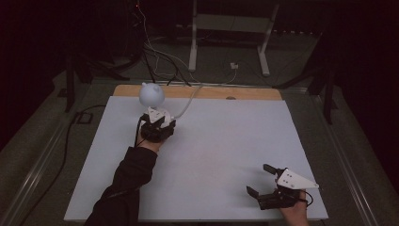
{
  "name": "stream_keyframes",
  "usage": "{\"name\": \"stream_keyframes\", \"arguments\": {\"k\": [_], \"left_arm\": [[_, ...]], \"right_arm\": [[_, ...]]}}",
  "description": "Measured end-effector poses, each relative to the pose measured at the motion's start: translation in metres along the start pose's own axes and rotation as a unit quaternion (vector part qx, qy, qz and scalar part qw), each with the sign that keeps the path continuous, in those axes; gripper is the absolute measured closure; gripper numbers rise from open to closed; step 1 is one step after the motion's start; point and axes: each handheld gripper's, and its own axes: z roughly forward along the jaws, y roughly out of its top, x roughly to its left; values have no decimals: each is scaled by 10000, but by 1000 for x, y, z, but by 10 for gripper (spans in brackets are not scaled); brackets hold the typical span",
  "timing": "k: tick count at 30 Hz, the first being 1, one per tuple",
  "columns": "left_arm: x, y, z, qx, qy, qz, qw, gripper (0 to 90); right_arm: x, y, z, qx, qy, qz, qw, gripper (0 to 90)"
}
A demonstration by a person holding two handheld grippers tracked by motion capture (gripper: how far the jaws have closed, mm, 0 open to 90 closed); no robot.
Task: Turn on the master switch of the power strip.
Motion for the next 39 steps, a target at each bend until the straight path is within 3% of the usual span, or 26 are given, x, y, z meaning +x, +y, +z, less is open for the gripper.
{"name": "stream_keyframes", "arguments": {"k": [7, 11, 17, 29, 33, 39], "left_arm": [[3, 4, 7, 135, 207, 94, 9996, 758], [9, 5, 12, 193, 166, -42, 9997, 791], [12, 3, 19, 259, 313, 52, 9992, 900], [16, -5, 36, 356, 520, 245, 9977, 900], [17, -6, 40, 376, 595, 226, 9973, 900], [17, -9, 46, 378, 694, 375, 9962, 900]], "right_arm": [[-1, 0, 0, -9, 27, 25, 10000, 0], [-1, 0, 0, -6, 40, 33, 10000, 0], [-1, 0, 0, -13, 55, 45, 10000, 0], [-2, 0, -1, -15, 72, 76, 9999, 0], [-2, -1, -1, -8, 80, 83, 9999, 0], [-3, -1, -1, -13, 83, 94, 9999, 0]]}}
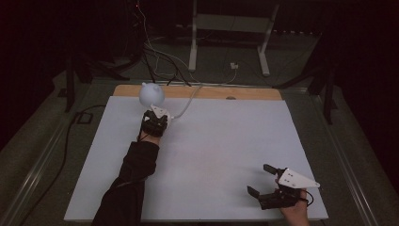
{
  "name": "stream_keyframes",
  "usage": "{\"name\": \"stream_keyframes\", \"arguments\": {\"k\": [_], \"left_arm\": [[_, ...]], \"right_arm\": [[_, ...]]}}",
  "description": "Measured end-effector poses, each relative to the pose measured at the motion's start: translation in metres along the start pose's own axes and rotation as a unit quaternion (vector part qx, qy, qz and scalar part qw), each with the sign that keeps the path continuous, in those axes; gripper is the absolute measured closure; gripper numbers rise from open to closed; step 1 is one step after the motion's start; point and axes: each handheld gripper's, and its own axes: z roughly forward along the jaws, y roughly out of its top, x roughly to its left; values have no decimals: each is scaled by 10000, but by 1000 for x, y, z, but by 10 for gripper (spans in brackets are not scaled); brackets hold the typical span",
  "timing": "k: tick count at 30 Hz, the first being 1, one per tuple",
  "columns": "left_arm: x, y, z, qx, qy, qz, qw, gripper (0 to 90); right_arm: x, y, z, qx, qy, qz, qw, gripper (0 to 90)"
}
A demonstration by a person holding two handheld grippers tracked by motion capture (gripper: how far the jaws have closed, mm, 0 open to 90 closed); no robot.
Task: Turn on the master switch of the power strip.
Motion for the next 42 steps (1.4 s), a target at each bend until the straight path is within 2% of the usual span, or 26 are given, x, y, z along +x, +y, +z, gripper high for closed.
{"name": "stream_keyframes", "arguments": {"k": [4, 7, 13, 15, 18, 25, 30, 34, 38, 39, 40, 42], "left_arm": [[-2, -3, 3, 37, 97, 148, 9998, 900], [-4, -6, 6, 79, 271, 283, 9992, 900], [-4, -5, 6, 99, 227, 326, 9992, 900], [-4, -4, 6, 119, 234, 406, 9988, 900], [-2, -3, 7, 188, 249, 324, 9990, 900], [-3, -1, 7, 299, 205, 538, 9979, 900], [-5, 1, 8, 416, 256, 787, 9957, 900], [-6, 1, 8, 442, 271, 829, 9952, 900], [-4, 1, 8, 456, 202, 740, 9960, 900], [-6, 2, 8, 477, 201, 808, 9954, 900], [-6, 2, 8, 458, 87, 797, 9957, 900], [-10, 3, 9, 480, 163, 887, 9948, 900]], "right_arm": [[0, 0, 0, 9, -2, 2, 10000, 0], [0, 0, 0, 13, -4, 2, 10000, 0], [0, 0, 0, 33, -4, 11, 10000, 0], [0, 0, 0, 32, -1, 20, 10000, 0], [0, 0, 0, 32, -2, 15, 10000, 0], [0, -1, 1, 45, 1, 22, 10000, 0], [0, -1, 1, 59, 15, 22, 10000, 0], [0, -1, 1, 60, 17, 16, 10000, 0], [-1, -1, 1, 67, 26, 29, 10000, 0], [-1, -1, 1, 66, 29, 34, 10000, 0], [-1, -1, 1, 65, 31, 41, 10000, 0], [-1, -1, 2, 69, 30, 43, 10000, 0]]}}
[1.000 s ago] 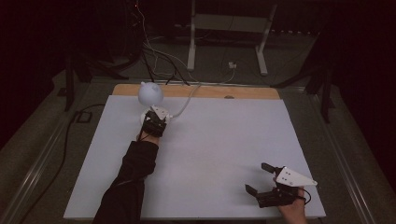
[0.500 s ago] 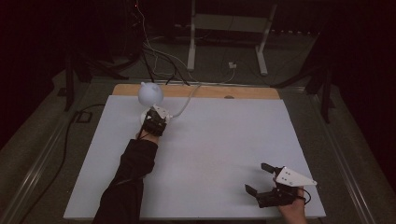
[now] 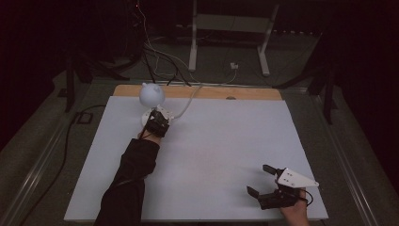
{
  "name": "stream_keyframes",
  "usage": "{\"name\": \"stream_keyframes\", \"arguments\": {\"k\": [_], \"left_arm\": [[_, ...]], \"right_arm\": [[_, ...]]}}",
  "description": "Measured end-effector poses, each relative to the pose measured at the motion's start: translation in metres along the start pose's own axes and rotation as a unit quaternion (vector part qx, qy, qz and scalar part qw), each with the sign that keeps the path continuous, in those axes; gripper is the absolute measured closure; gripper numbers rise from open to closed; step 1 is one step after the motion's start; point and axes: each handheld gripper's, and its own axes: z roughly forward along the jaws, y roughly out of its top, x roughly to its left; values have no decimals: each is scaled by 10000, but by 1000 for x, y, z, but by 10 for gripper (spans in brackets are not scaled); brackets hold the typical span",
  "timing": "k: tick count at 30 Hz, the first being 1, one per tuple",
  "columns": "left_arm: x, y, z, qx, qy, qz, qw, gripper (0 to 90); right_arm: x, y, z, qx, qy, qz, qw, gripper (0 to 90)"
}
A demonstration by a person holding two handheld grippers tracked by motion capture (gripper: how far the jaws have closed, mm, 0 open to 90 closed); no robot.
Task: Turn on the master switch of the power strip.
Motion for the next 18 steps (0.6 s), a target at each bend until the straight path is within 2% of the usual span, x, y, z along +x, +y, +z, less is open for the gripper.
{"name": "stream_keyframes", "arguments": {"k": [3, 6, 11, 13, 14, 16, 17, 18], "left_arm": [[-1, 0, 2, -25, 77, -40, 10000, 900], [2, -1, 2, -51, -17, -135, 9999, 900], [1, 1, 2, 15, 40, -39, 10000, 900], [4, -1, 3, 24, 22, -151, 9999, 900], [4, -2, 3, 2, 57, -70, 10000, 900], [6, -6, 2, -109, -12, -164, 9998, 900], [5, -5, 2, -88, 13, -80, 9999, 900], [4, -5, 2, -91, 41, -90, 9999, 900]], "right_arm": [[0, 0, 0, 0, -3, -5, 10000, 0], [1, 0, -1, 1, 4, -14, 10000, 0], [0, 0, -1, 4, 9, 8, 10000, 0], [0, 0, -1, -3, 11, -6, 10000, 0], [0, 0, -1, -4, 7, -13, 10000, 0], [0, 1, -2, -14, 7, -8, 10000, 0], [0, 1, -2, -15, 0, -12, 10000, 0], [0, 1, -2, -14, -6, -14, 10000, 0]]}}
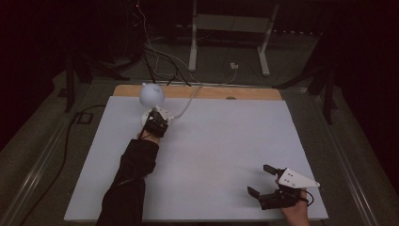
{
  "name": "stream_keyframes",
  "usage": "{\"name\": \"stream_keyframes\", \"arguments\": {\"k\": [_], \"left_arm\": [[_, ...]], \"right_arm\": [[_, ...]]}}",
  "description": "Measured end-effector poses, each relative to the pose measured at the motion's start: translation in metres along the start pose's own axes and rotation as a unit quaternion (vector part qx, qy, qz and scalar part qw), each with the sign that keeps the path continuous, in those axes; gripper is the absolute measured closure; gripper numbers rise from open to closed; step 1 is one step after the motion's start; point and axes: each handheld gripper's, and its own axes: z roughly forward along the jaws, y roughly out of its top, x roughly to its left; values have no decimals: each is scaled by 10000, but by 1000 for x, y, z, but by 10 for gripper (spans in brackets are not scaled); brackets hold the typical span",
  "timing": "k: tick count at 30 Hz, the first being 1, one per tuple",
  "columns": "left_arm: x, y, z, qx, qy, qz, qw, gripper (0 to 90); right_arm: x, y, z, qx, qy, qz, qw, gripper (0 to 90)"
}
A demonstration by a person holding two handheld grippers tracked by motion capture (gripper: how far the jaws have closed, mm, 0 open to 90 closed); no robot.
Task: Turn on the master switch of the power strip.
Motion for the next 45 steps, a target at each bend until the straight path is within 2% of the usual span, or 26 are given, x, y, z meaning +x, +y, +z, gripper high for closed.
{"name": "stream_keyframes", "arguments": {"k": [1, 2, 3, 7, 8, 9, 10, 12, 14, 15, 17, 20, 25, 31, 32, 35, 36, 40, 43, 45], "left_arm": [[-1, 2, 0, 62, 47, 122, 9999, 900], [-2, 3, 0, 110, 69, 159, 9998, 900], [-2, 4, 0, 139, 49, 104, 9998, 900], [-3, 10, -1, 275, 110, 215, 9993, 900], [-4, 12, -1, 271, 104, 162, 9994, 900], [-3, 14, -2, 262, -17, 86, 9996, 900], [-4, 14, -3, 219, -39, 92, 9997, 900], [-3, 16, -6, 167, -56, 71, 9998, 900], [-2, 18, -10, 131, 23, 80, 9999, 900], [0, 19, -12, 125, -27, 33, 9999, 900], [2, 21, -16, 105, -19, 81, 9999, 900], [3, 22, -23, 70, -122, 83, 9999, 900], [6, 21, -32, -13, -428, -166, 9989, 900], [6, 21, -44, -36, -710, -264, 9971, 895], [6, 21, -45, 0, -765, -259, 9967, 833], [5, 21, -49, 17, -884, -253, 9958, 787], [5, 22, -50, 45, -898, -259, 9956, 728], [5, 20, -53, 68, -1138, -298, 9930, 632], [4, 18, -55, 154, -1259, -317, 9914, 525], [3, 16, -55, 261, -1307, -297, 9906, 423]], "right_arm": [[0, 0, 0, 1, 9, 13, 10000, 0], [-1, 0, 1, 4, 8, 14, 10000, 0], [-1, -1, 1, 8, 5, 21, 10000, 0], [0, -1, 2, 43, 26, 27, 10000, 0], [0, -1, 3, 44, 27, 24, 10000, 0], [0, -1, 3, 47, 29, 26, 10000, 0], [-1, -1, 3, 40, 24, 28, 10000, 0], [-2, -1, 2, 23, 4, 59, 10000, 0], [-2, -1, 1, -1, -7, 65, 10000, 0], [-2, -1, 0, -6, -15, 64, 10000, 0], [-2, -1, 0, -7, -10, 55, 10000, 0], [-1, 0, 1, 0, 7, 32, 10000, 0], [0, 0, 0, -11, 1, 35, 10000, 0], [0, 0, 2, 7, 12, 32, 10000, 0], [0, 0, 2, 13, 11, 28, 10000, 0], [1, 1, 2, 18, 10, 19, 10000, 0], [1, 1, 2, 12, 7, 13, 10000, 0], [0, 1, 1, 4, 0, 31, 10000, 0], [0, 1, 1, 1, -6, 19, 10000, 0], [0, 1, 1, -9, -9, 15, 10000, 0]]}}
